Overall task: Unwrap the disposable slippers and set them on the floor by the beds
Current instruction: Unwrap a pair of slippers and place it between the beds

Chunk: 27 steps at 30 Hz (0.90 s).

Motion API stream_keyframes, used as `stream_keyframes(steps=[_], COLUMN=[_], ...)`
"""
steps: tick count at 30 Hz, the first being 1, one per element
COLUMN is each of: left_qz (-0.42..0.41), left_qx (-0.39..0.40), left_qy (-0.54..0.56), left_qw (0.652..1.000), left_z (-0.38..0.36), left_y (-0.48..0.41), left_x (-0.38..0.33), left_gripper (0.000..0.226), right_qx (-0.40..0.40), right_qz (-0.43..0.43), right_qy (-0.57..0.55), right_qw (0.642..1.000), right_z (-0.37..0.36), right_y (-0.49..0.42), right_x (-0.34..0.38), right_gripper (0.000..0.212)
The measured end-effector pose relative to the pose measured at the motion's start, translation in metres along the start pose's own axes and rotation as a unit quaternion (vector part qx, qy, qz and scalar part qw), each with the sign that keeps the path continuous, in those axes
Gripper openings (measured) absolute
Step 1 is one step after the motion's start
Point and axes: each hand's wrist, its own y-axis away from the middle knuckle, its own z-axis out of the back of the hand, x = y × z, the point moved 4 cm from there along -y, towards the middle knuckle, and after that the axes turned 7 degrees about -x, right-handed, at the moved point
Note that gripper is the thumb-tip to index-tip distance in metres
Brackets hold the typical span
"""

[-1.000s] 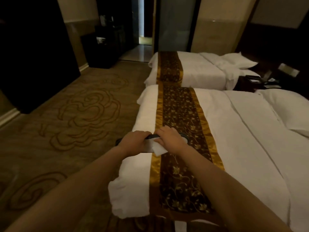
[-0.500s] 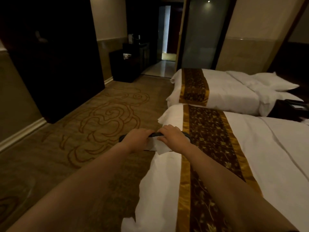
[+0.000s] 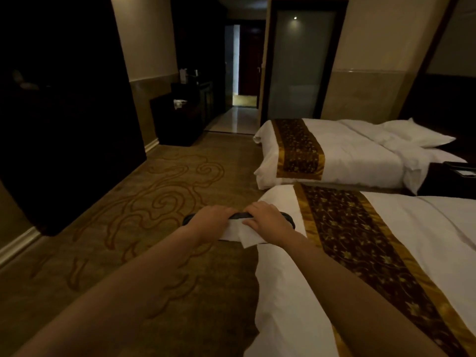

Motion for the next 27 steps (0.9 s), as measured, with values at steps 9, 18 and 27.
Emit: stream_keyframes(steps=[9,18,27], left_qz=[-0.034,-0.055,-0.044], left_qx=[0.008,0.030,0.057], left_qy=[0.030,0.047,0.070], left_qw=[0.999,0.997,0.995], left_z=[-0.005,-0.074,-0.093], left_y=[-0.114,-0.280,-0.460], left_x=[0.134,0.213,0.279], left_gripper=[0.044,0.040,0.037], right_qx=[-0.001,0.008,0.028], right_qz=[-0.025,-0.061,-0.066], right_qy=[0.009,0.011,0.018], right_qw=[1.000,0.998,0.997], right_z=[-0.058,-0.146,-0.190], right_y=[-0.152,-0.274,-0.420], right_x=[-0.027,-0.143,-0.264], right_gripper=[0.027,0.025,0.021])
